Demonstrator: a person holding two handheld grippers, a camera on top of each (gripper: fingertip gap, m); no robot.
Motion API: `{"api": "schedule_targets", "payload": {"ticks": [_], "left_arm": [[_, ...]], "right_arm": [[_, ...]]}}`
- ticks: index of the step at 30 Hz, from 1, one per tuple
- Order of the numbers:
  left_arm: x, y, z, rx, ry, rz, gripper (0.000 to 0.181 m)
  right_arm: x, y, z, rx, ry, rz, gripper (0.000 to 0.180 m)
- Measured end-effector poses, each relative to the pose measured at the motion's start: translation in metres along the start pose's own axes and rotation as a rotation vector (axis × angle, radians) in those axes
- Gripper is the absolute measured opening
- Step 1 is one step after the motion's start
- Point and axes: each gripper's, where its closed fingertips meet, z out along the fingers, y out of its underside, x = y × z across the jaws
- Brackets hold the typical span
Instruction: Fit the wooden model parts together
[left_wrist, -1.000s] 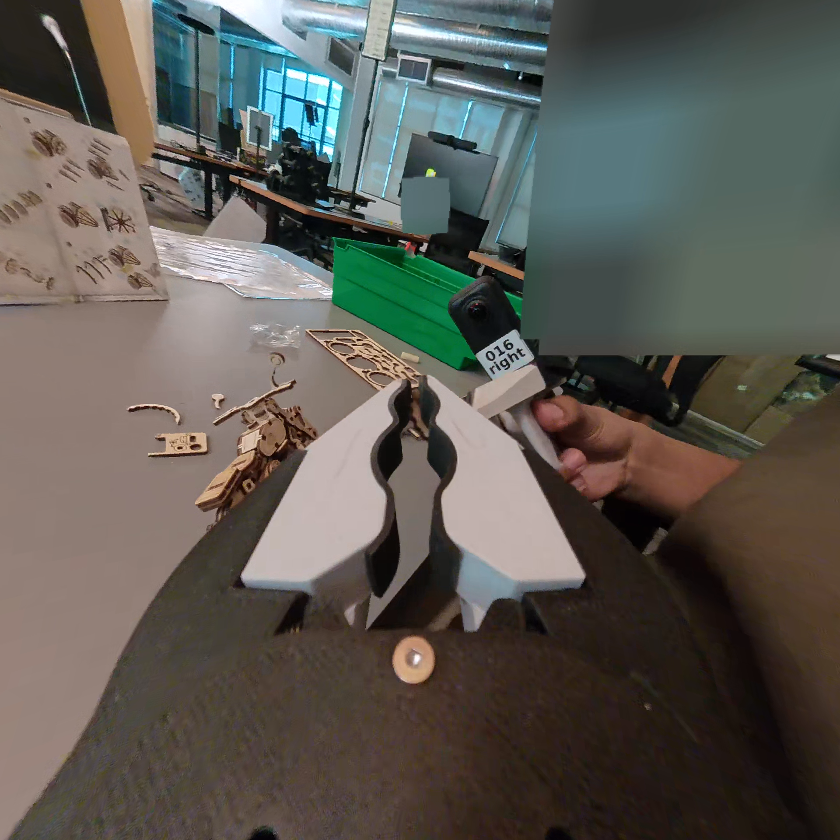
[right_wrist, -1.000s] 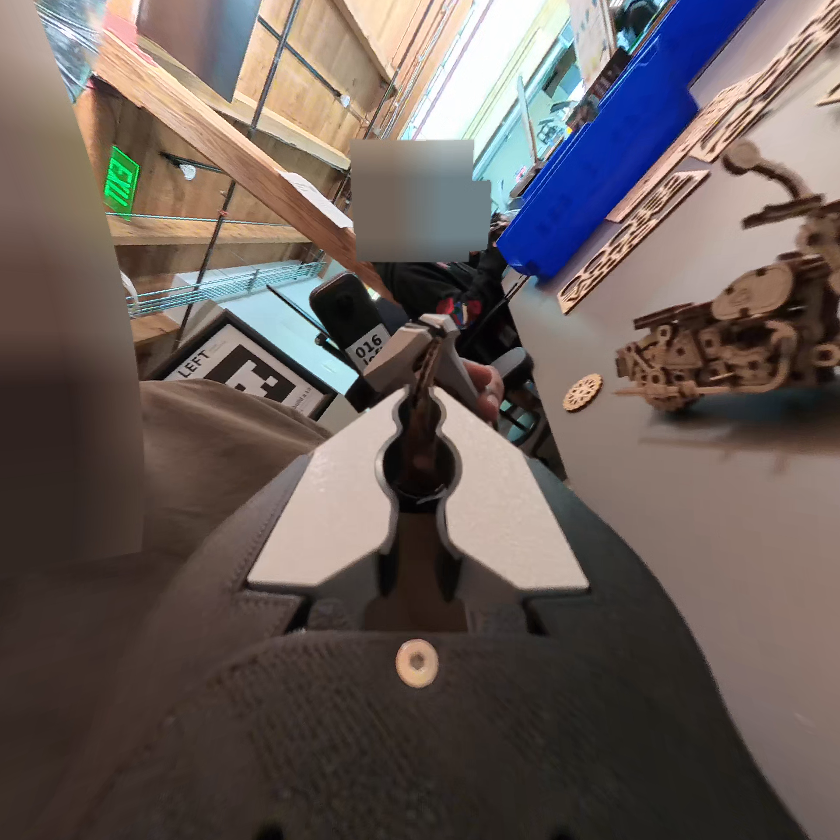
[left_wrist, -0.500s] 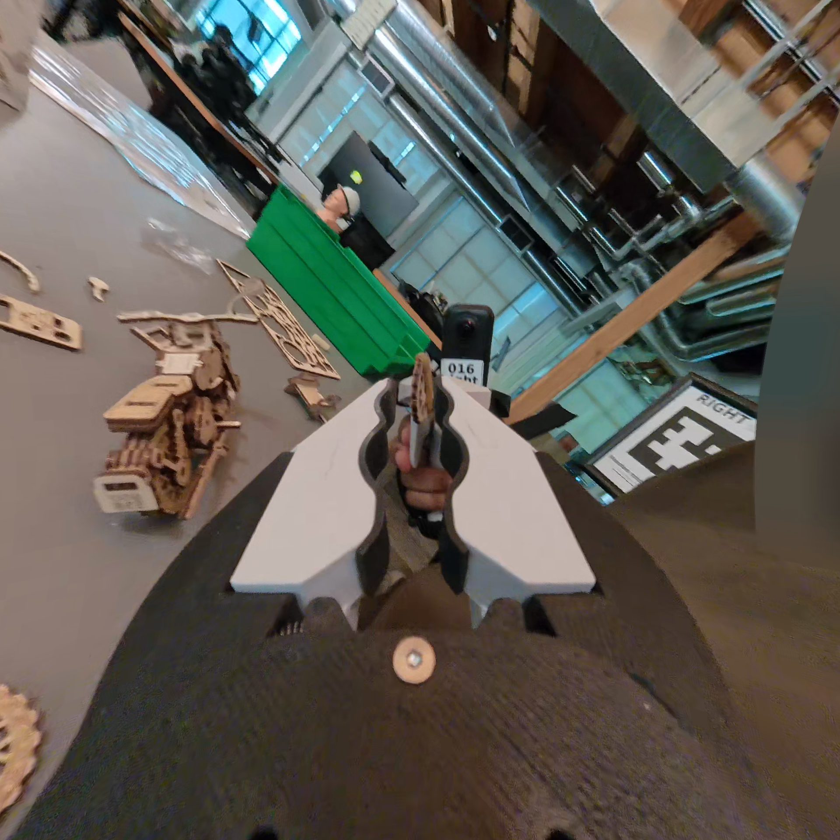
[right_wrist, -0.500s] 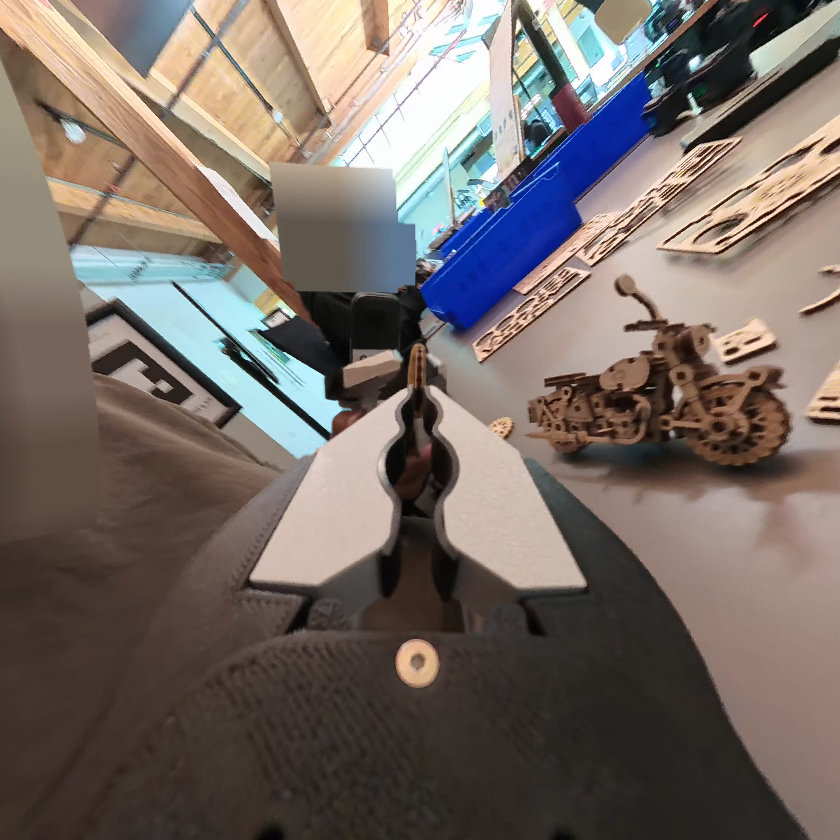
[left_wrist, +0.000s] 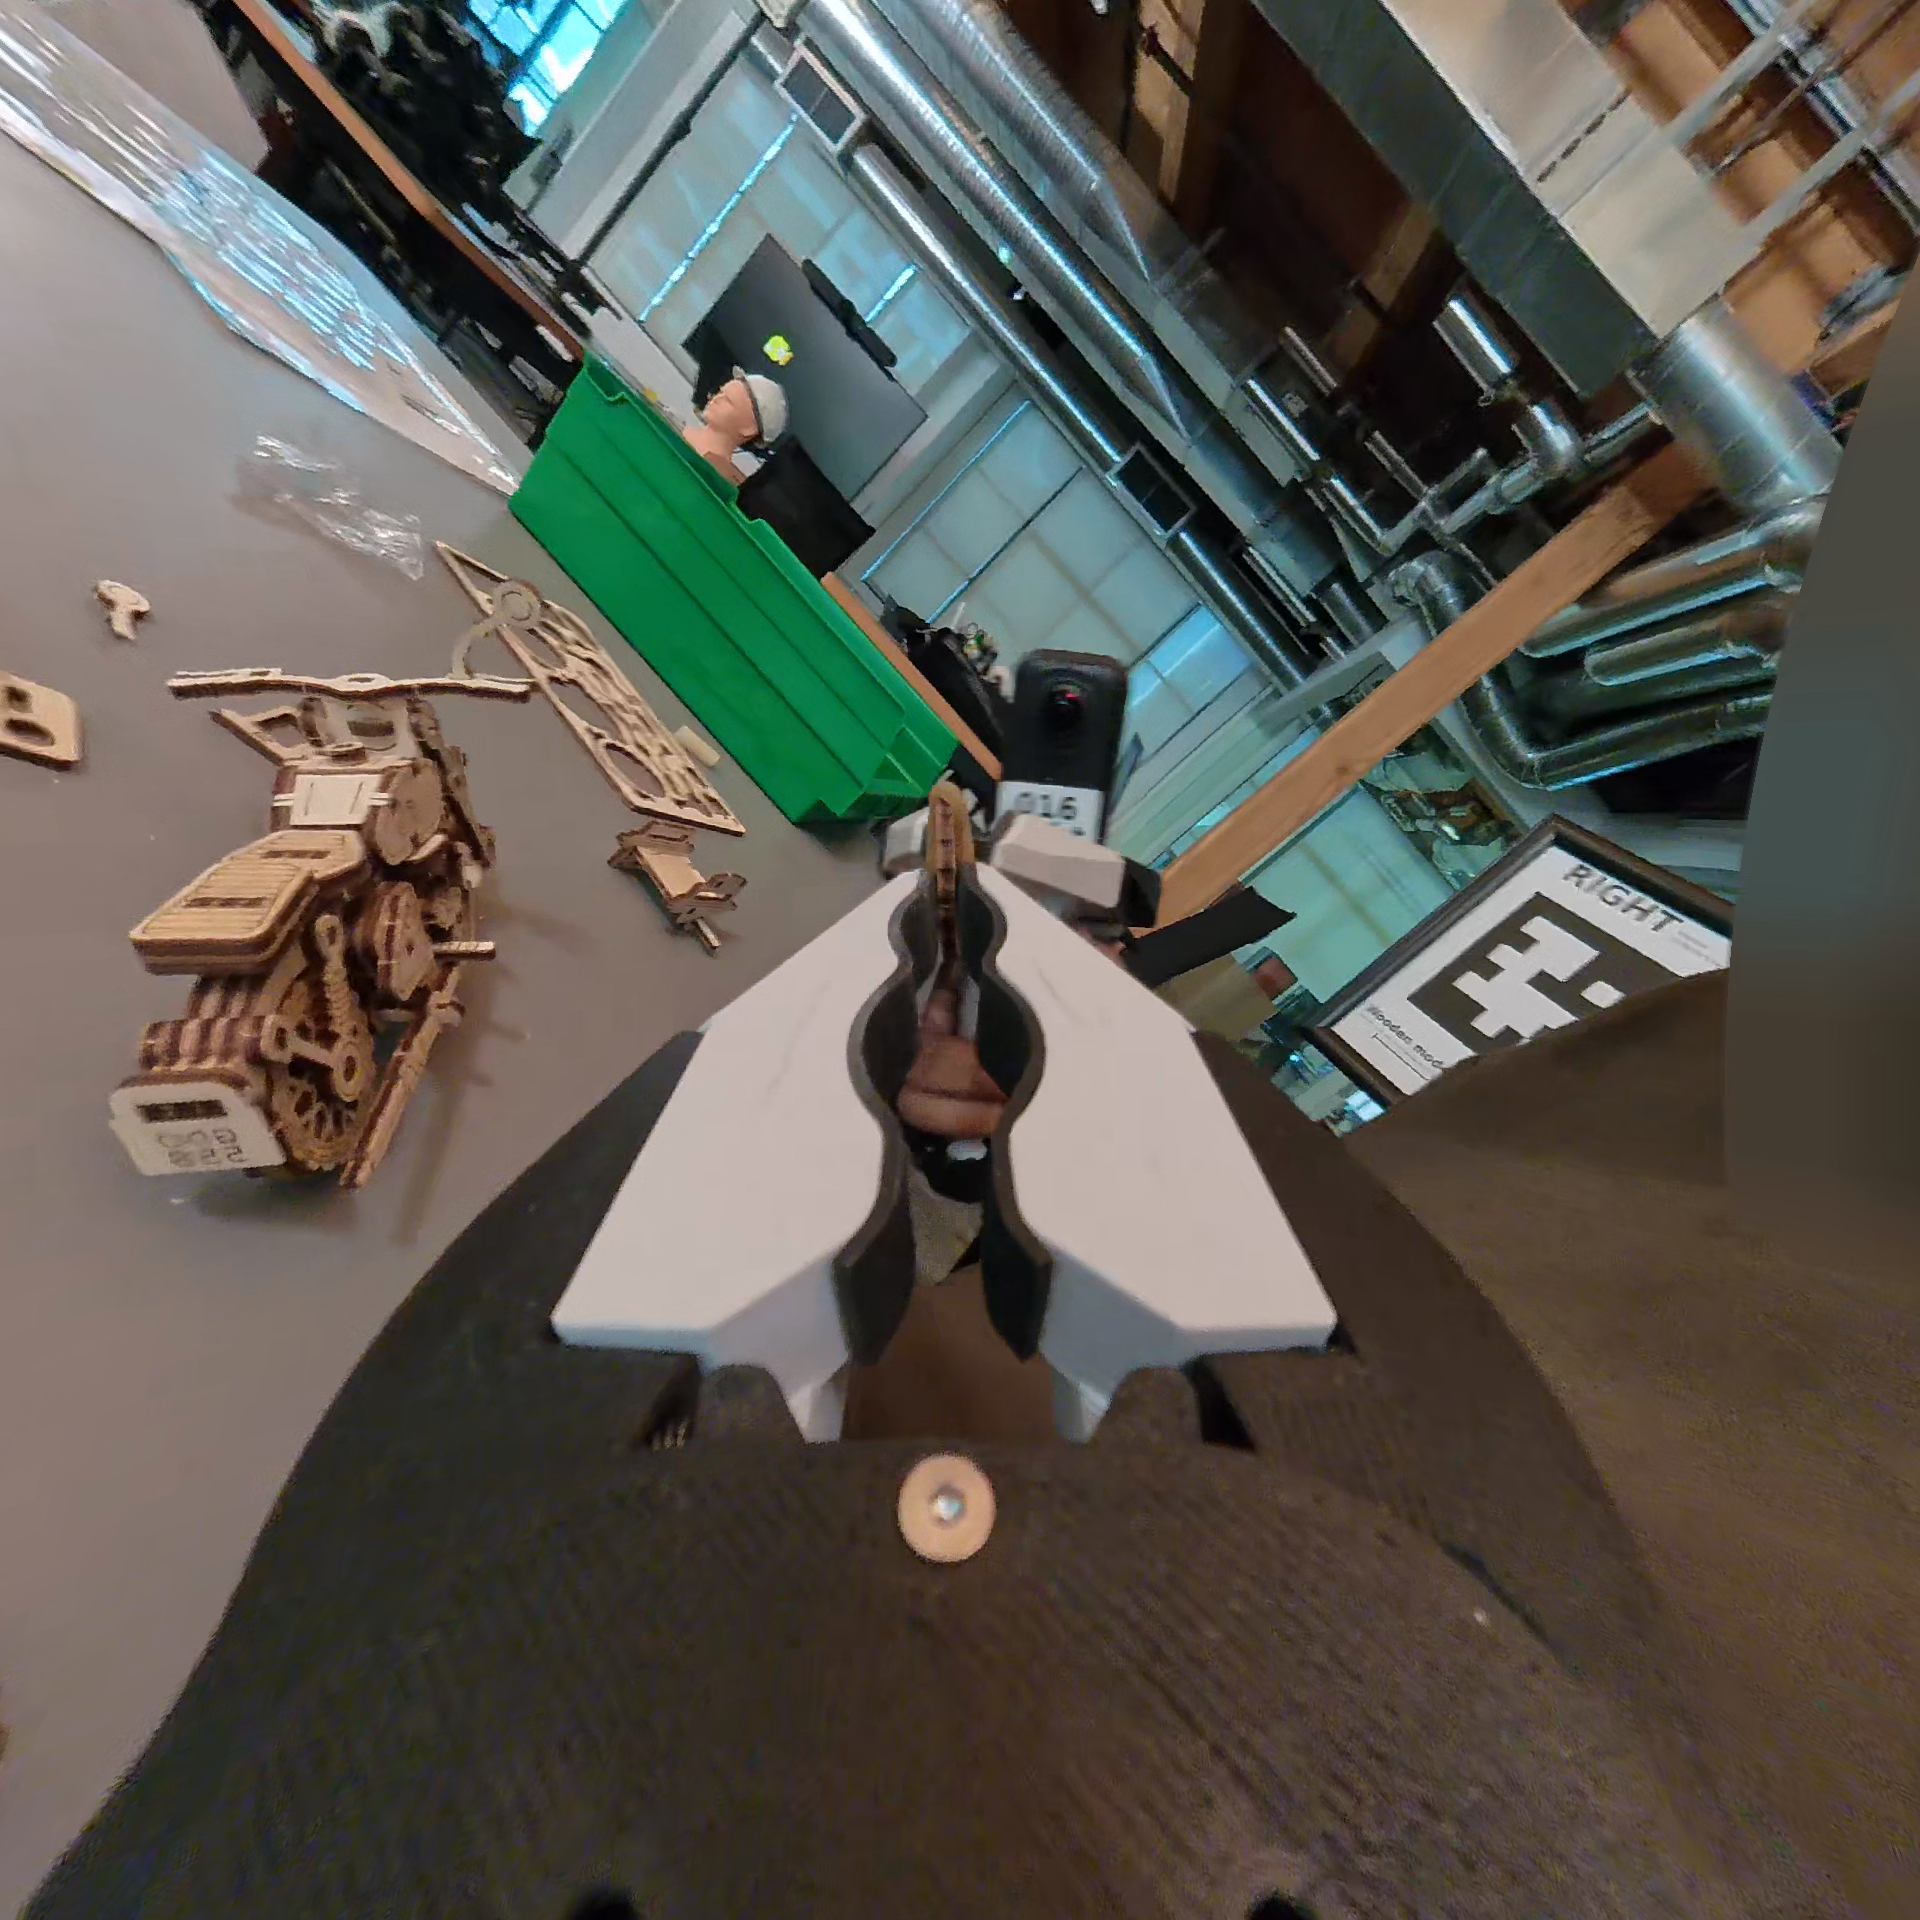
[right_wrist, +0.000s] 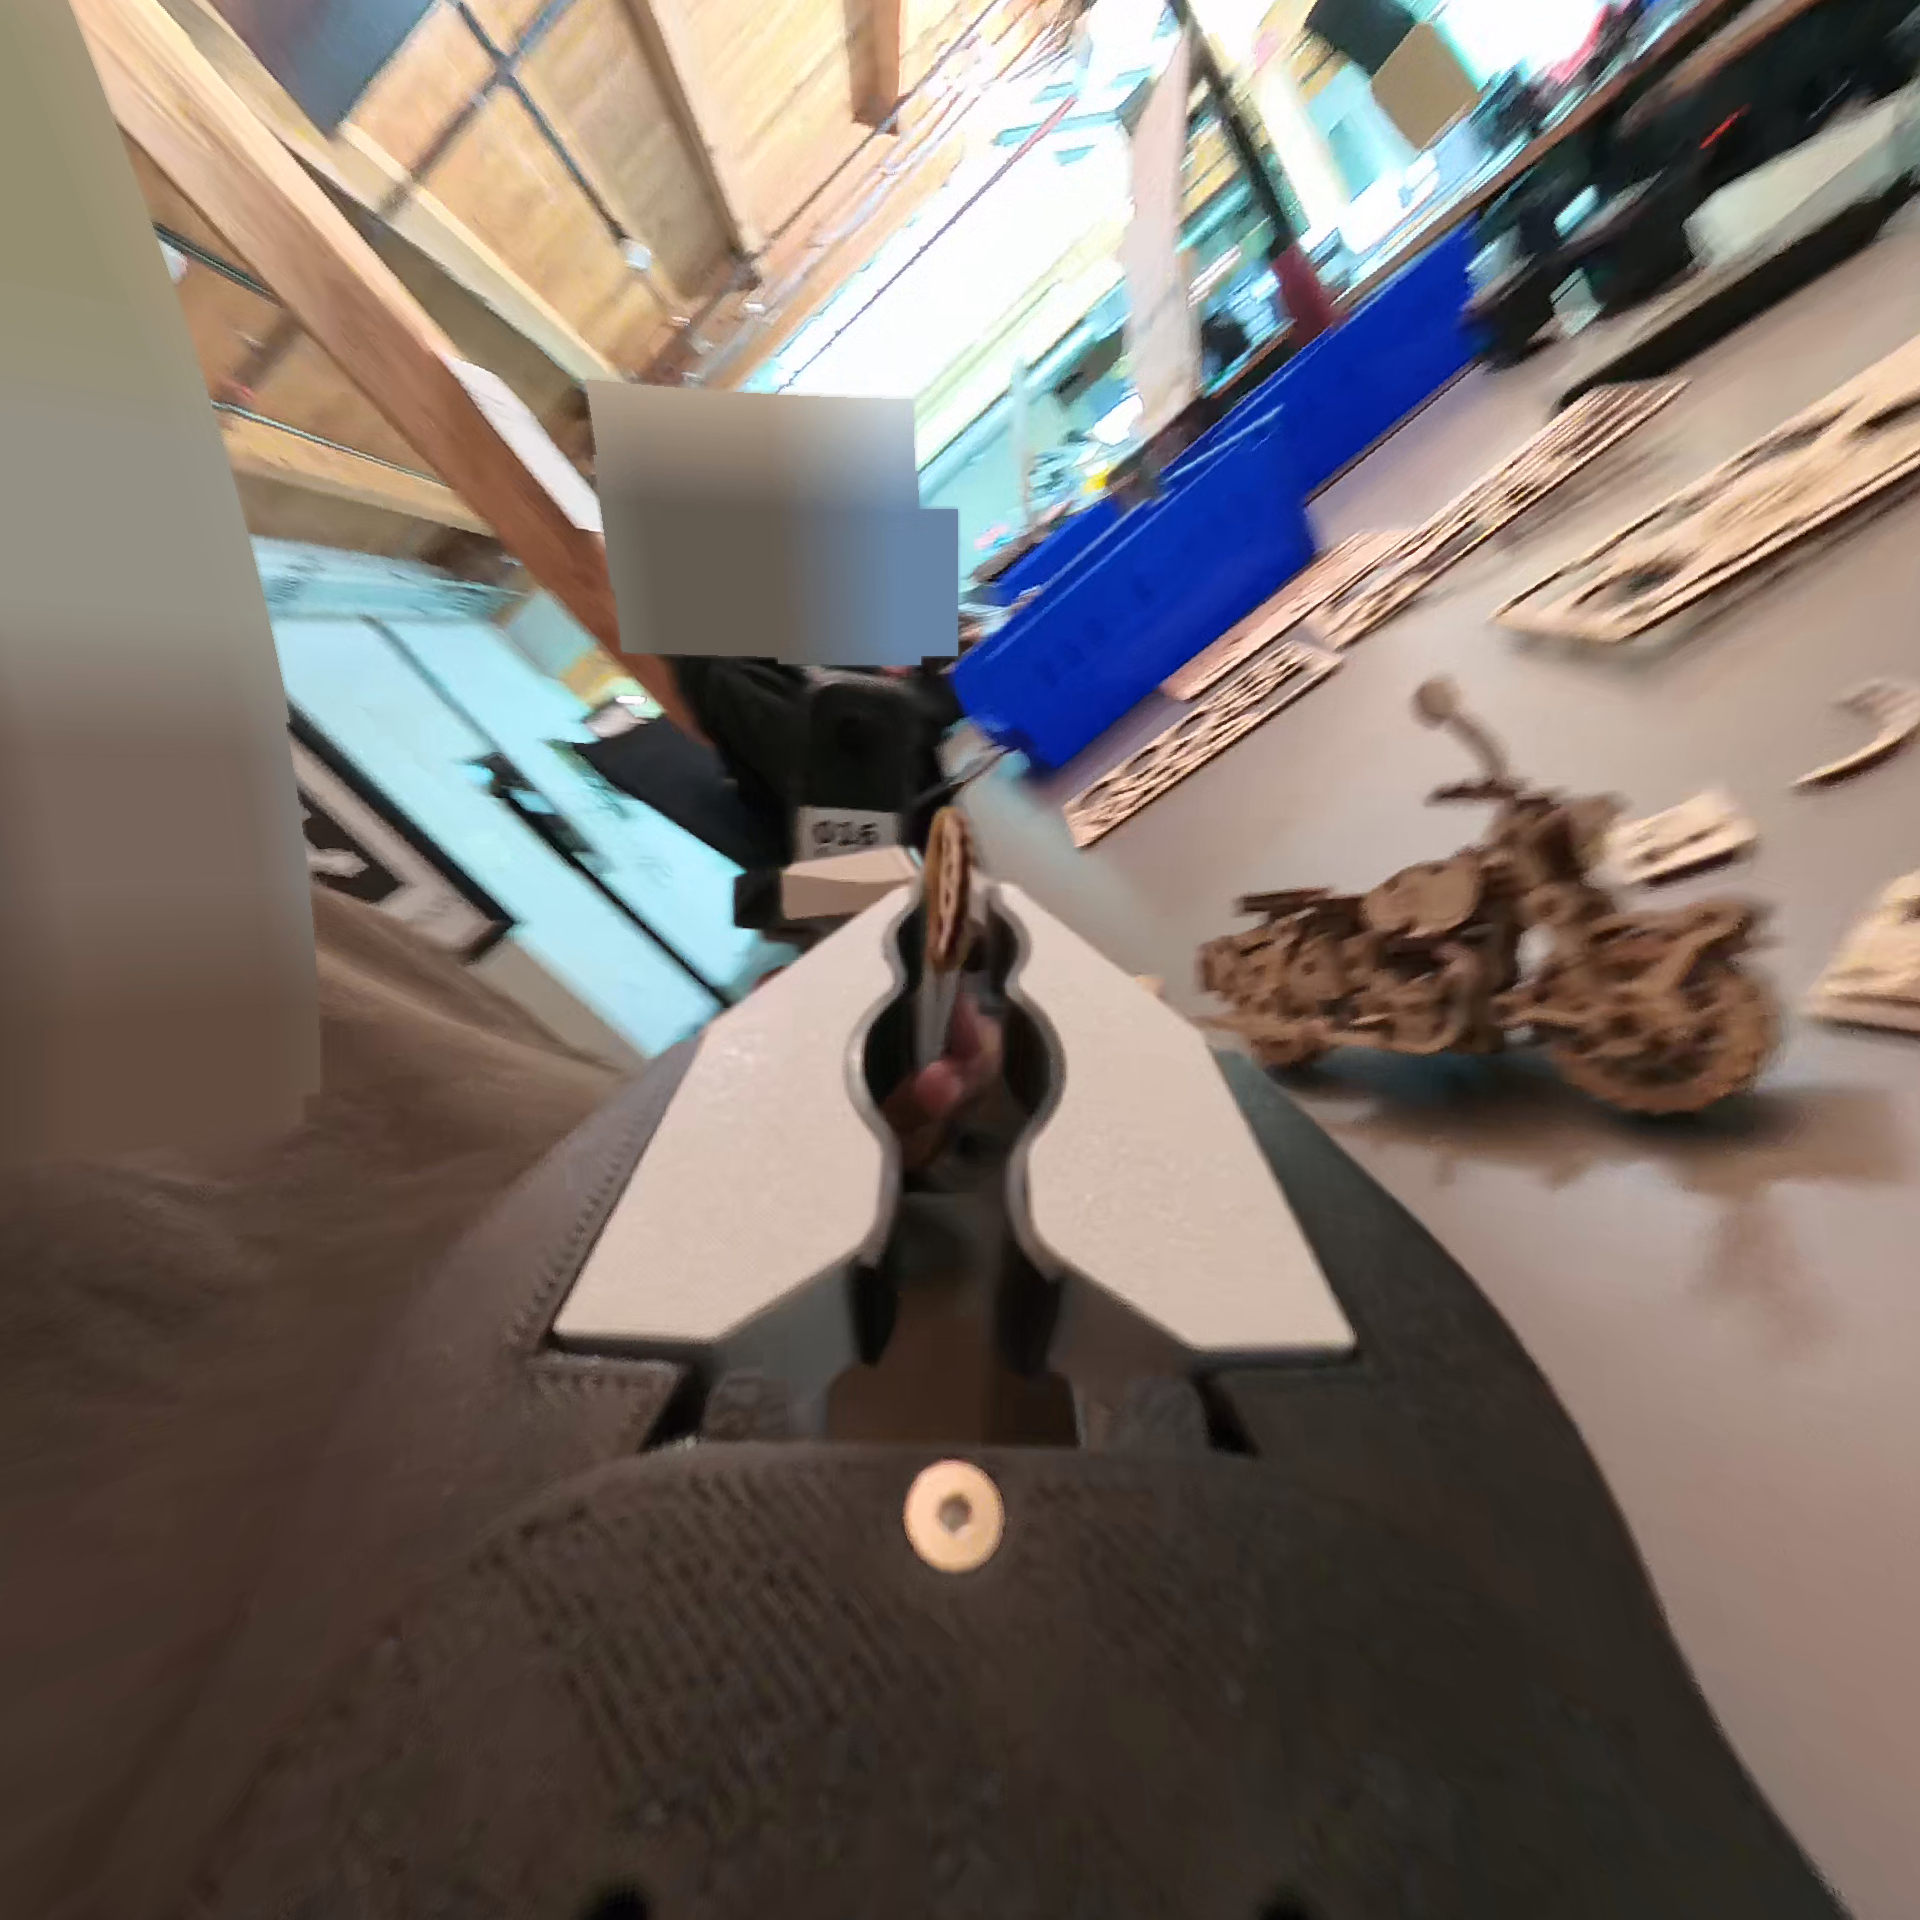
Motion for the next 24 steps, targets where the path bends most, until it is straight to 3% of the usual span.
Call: {"api": "schedule_targets", "payload": {"ticks": [1,5,11,18,20,24], "left_arm": [[-0.004,0.0,-0.001,0.0,-0.025,0.006,0.003],[-0.02,0.004,-0.002,-0.023,-0.132,0.036,0.003],[-0.023,0.011,0.001,-0.034,-0.142,-0.012,0.003],[-0.024,0.015,0.002,-0.037,-0.133,-0.065,0.003],[-0.024,0.016,0.002,-0.047,-0.131,-0.066,0.003],[-0.026,0.017,0.003,-0.054,-0.144,-0.067,0.003]], "right_arm": [[0.002,-0.003,-0.001,0.007,0.036,-0.05,0.015],[0.004,-0.003,-0.001,-0.055,0.206,-0.392,0.022],[0.017,0.018,0.005,-0.27,0.453,-0.896,0.021],[0.021,0.019,0.003,-0.303,0.497,-0.974,0.014],[0.021,0.019,0.002,-0.318,0.493,-0.971,0.0],[0.024,0.02,0.001,-0.356,0.511,-0.976,0.0]]}}
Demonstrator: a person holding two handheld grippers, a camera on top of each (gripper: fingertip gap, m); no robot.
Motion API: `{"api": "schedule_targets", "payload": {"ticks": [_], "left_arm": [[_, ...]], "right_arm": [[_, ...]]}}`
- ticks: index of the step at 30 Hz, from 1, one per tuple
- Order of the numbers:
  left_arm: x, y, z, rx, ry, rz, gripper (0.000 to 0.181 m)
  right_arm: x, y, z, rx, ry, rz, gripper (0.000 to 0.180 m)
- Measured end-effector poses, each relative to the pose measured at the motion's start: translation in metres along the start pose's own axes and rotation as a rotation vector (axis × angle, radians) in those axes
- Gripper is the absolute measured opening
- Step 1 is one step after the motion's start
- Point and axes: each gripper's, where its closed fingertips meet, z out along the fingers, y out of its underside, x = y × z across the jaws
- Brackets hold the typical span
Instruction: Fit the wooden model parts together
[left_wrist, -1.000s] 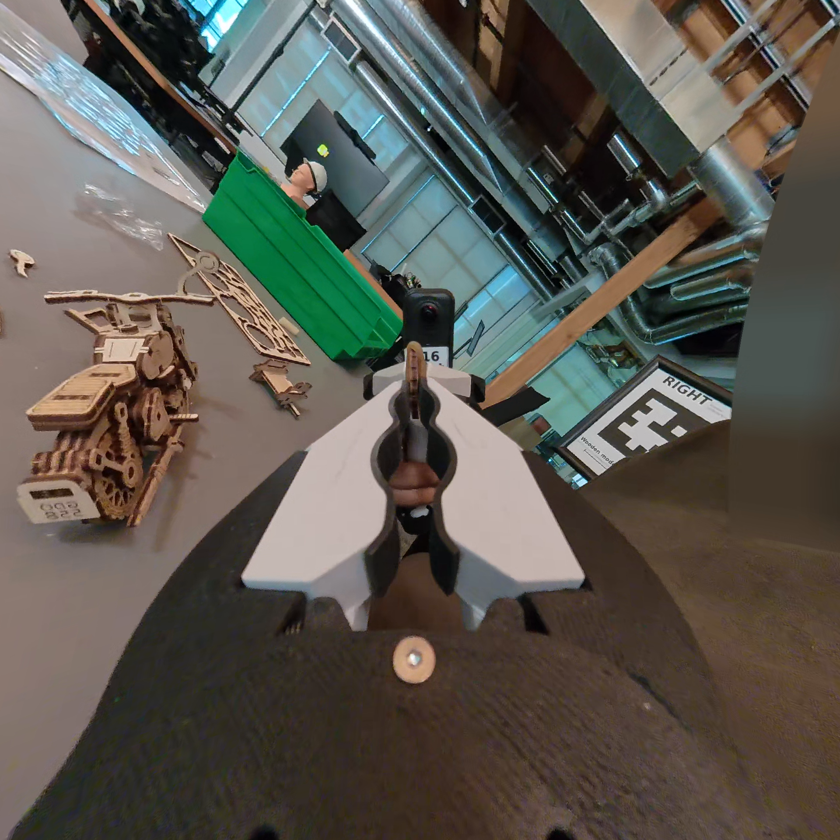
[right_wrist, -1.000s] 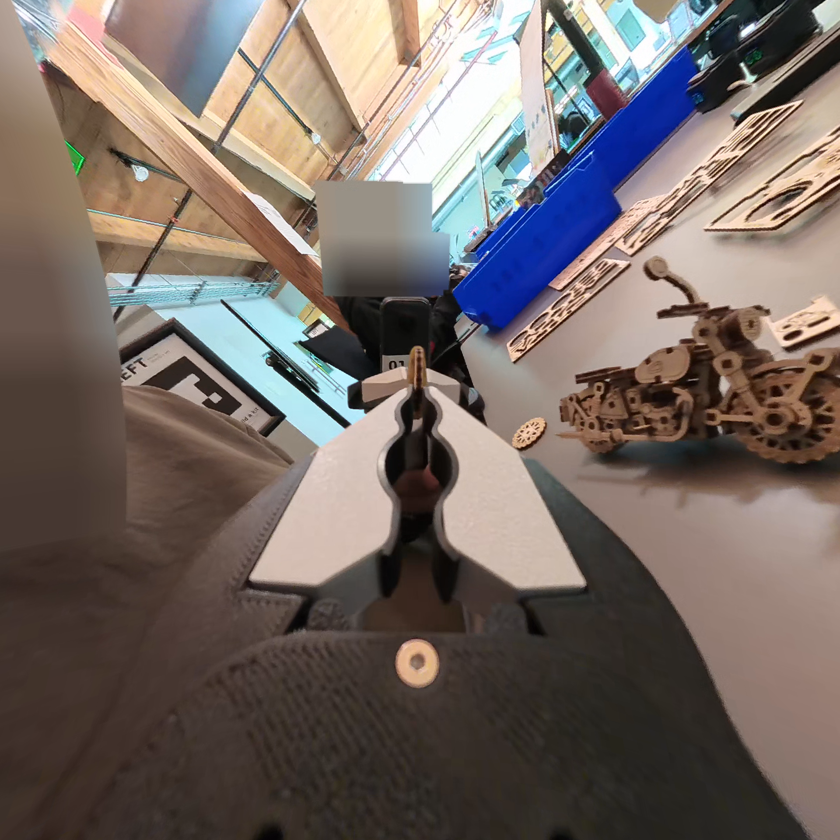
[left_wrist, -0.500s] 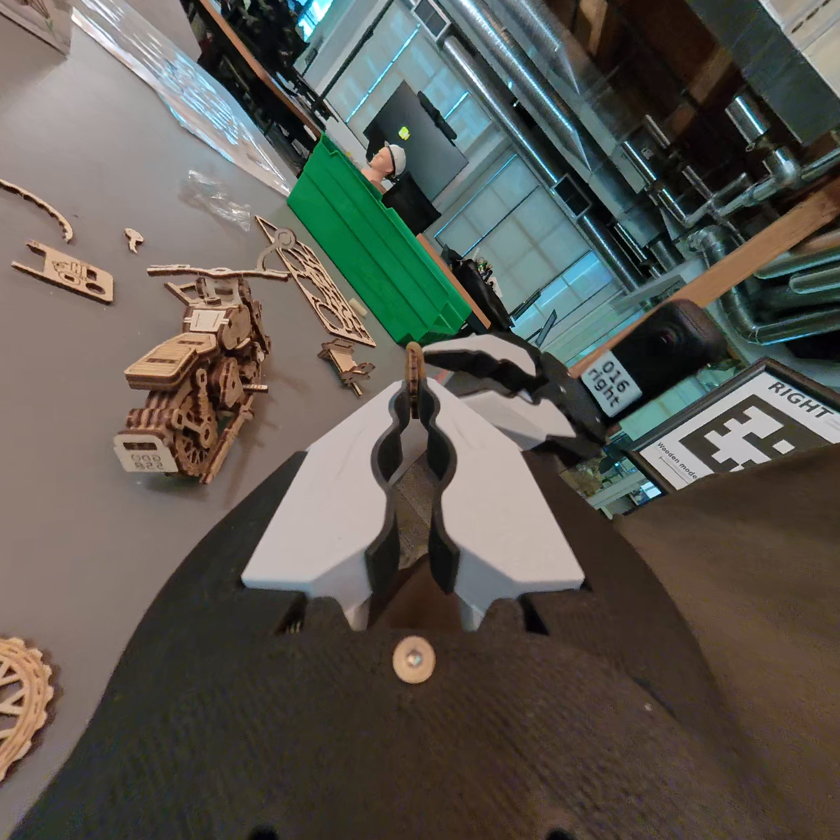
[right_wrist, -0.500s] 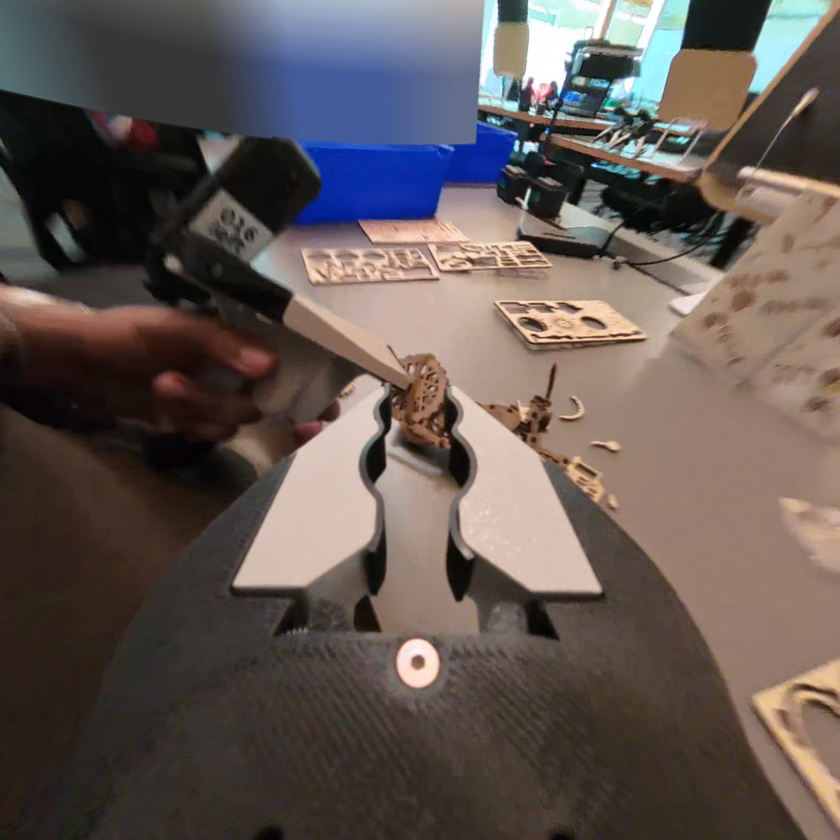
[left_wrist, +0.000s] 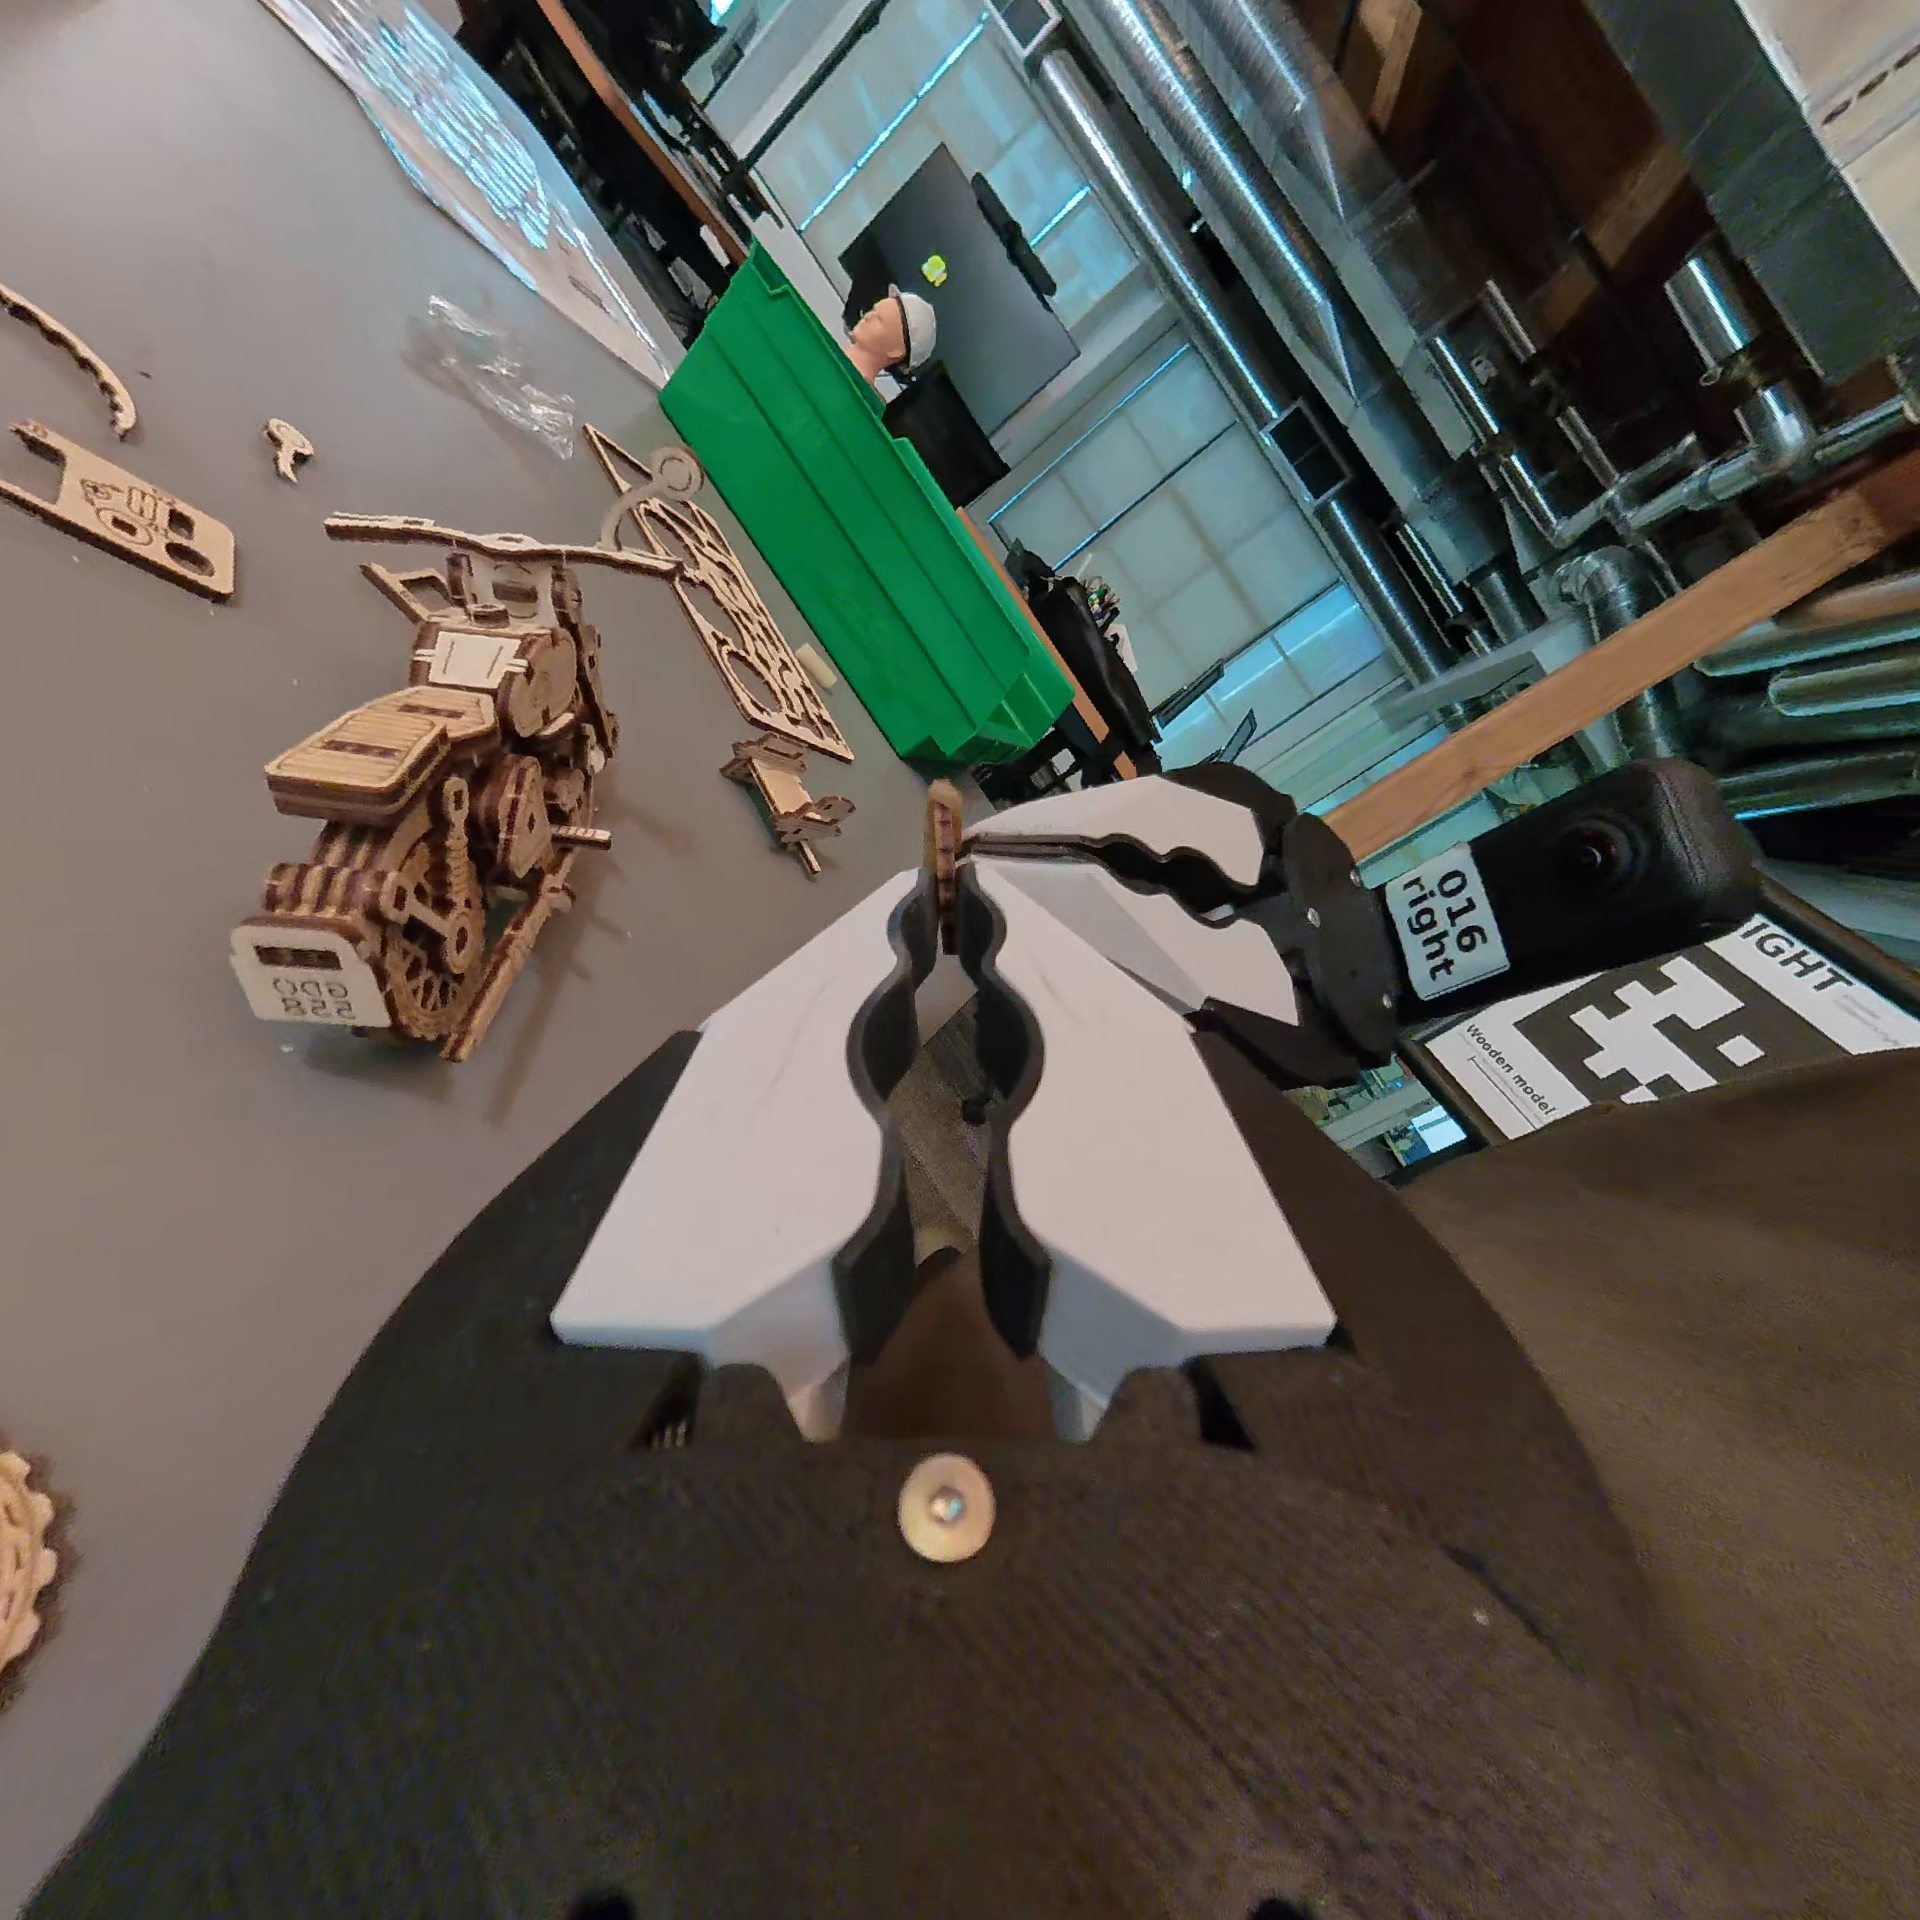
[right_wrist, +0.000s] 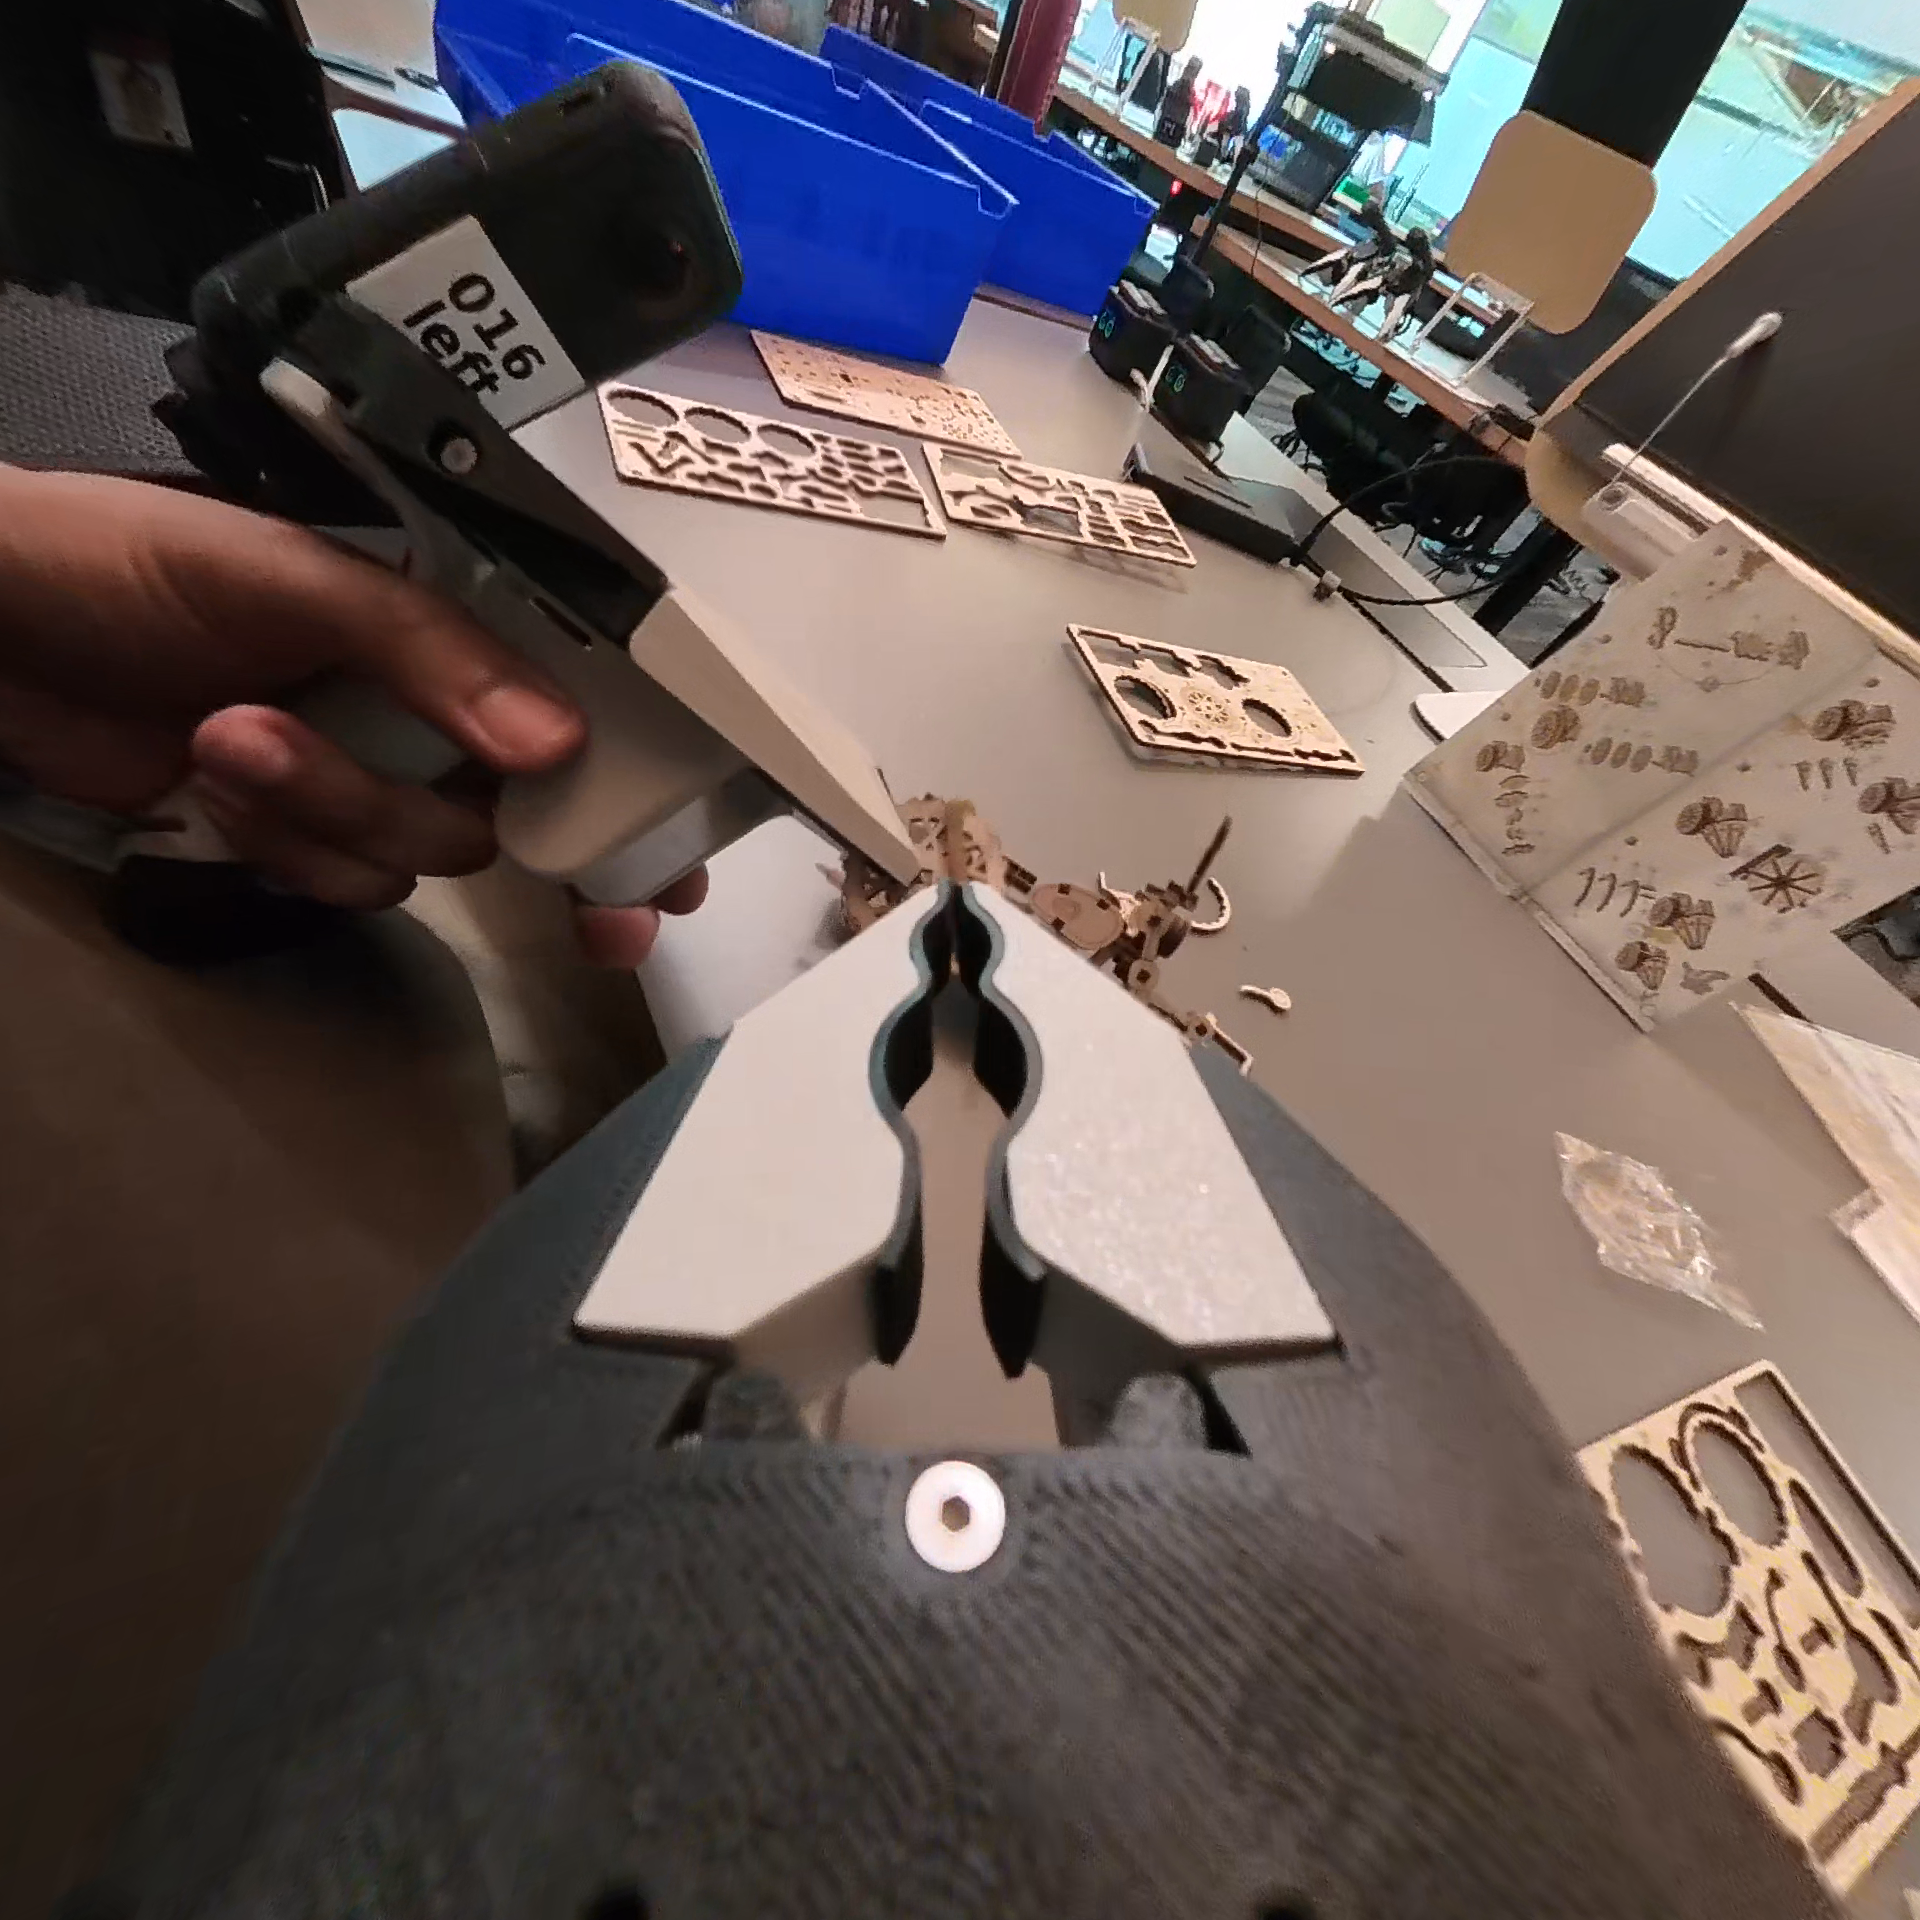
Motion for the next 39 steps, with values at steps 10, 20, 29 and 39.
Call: {"api": "schedule_targets", "payload": {"ticks": [10,20,29,39], "left_arm": [[-0.004,0.001,0.0,-0.015,-0.02,0.005,0.003],[-0.001,0.002,0.0,-0.017,0.009,-0.033,0.003],[-0.003,0.004,0.0,-0.045,-0.044,0.082,0.004],[-0.001,0.005,0.001,-0.069,-0.208,0.494,0.004]], "right_arm": [[0.01,-0.009,-0.009,0.105,-0.076,0.213,0.0],[-0.009,0.0,0.003,0.038,-0.043,-0.007,0.014],[-0.009,0.003,0.003,0.013,-0.058,0.014,0.011],[-0.004,0.003,0.0,0.015,-0.044,0.044,0.002]]}}
